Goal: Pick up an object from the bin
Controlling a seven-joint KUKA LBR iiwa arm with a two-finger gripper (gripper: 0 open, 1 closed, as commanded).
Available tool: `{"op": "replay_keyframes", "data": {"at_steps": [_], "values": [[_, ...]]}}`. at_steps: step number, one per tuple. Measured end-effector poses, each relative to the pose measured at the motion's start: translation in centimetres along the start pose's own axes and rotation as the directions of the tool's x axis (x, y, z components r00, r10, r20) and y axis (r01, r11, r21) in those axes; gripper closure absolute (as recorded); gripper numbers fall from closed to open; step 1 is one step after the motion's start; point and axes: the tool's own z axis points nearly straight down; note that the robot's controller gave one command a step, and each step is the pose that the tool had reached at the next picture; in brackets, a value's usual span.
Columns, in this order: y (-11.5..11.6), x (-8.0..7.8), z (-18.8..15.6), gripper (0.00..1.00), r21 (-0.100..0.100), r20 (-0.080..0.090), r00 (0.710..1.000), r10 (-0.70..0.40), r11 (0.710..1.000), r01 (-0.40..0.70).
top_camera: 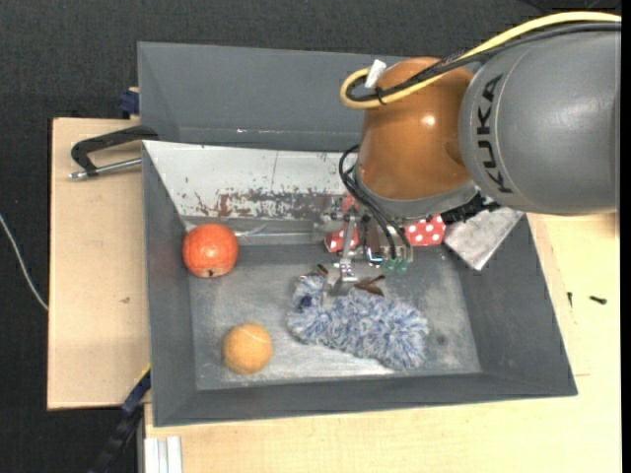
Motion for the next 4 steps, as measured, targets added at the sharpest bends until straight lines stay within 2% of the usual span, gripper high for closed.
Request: {"op": "replay_keyframes", "data": {"at_steps": [1,2,3,4], "values": [[0.0,0.0,0.0,0.0,0.0,0.0,1.0,0.0,1.0,0.0],[-1.2,-0.2,3.3,0.0,0.001,0.004,0.995,-0.096,0.995,0.096],[-2.2,1.5,11.2,1.0,0.001,0.0,0.924,-0.383,0.924,0.383],[-2.2,1.5,11.2,1.0,0.001,0.0,0.924,-0.383,0.924,0.383]]}}
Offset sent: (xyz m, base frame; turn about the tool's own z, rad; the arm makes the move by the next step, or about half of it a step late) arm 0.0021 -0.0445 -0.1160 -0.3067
